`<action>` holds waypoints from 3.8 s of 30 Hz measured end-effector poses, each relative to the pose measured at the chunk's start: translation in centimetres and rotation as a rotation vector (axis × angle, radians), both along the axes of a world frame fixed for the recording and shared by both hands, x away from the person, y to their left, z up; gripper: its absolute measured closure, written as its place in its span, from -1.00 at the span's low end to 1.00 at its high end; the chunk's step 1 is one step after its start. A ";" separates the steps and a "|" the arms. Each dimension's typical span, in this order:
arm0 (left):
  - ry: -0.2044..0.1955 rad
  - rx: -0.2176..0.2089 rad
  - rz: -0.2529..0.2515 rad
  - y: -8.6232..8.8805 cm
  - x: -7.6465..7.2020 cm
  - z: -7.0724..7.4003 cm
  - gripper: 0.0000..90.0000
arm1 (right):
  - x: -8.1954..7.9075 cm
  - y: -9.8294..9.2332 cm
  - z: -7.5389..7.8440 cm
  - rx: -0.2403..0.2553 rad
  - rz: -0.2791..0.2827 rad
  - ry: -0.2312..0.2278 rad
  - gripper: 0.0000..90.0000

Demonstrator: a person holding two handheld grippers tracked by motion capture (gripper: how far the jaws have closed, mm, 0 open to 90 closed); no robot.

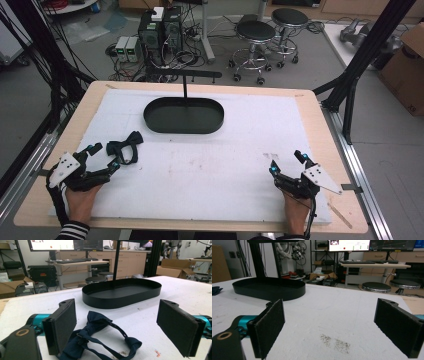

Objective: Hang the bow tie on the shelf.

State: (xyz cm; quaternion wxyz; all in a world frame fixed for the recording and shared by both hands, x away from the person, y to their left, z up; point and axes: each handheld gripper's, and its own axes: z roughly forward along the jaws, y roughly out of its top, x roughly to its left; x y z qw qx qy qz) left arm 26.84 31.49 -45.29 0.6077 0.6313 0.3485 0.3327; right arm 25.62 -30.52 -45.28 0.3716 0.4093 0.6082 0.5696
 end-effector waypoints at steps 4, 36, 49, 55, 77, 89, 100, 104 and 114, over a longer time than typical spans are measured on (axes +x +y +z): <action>-0.007 -0.004 0.000 0.0 -0.1 0.0 -0.63 | 0.1 -0.1 0.0 0.014 -0.001 0.013 -0.81; 0.080 -0.004 -0.066 1.0 1.9 4.2 -0.67 | 0.1 0.1 0.0 -0.008 -0.003 0.009 -0.81; 0.166 0.145 -0.168 0.2 5.3 7.3 -0.66 | 0.1 0.1 0.0 -0.011 -0.003 0.012 -0.81; 0.237 0.237 -0.196 0.0 7.0 8.1 -0.66 | 0.1 0.1 0.0 -0.010 -0.003 0.011 -0.81; 0.528 0.588 -0.174 -0.9 11.0 6.5 -0.56 | 0.1 0.2 0.0 -0.020 -0.004 0.012 -0.81; 0.631 0.680 -0.173 -2.2 12.0 5.9 -0.36 | 0.1 0.2 0.1 -0.021 -0.005 0.017 -0.81; 0.688 0.723 -0.196 -3.3 13.1 5.7 -0.25 | 0.1 0.3 0.1 -0.029 -0.005 0.016 -0.81; 0.702 0.742 -0.195 -3.3 13.4 5.4 -0.18 | 0.1 0.3 0.1 -0.028 -0.007 0.017 -0.81; 0.742 0.771 -0.188 -3.2 13.9 4.8 0.02 | 0.1 0.3 0.1 -0.028 -0.007 0.021 -0.81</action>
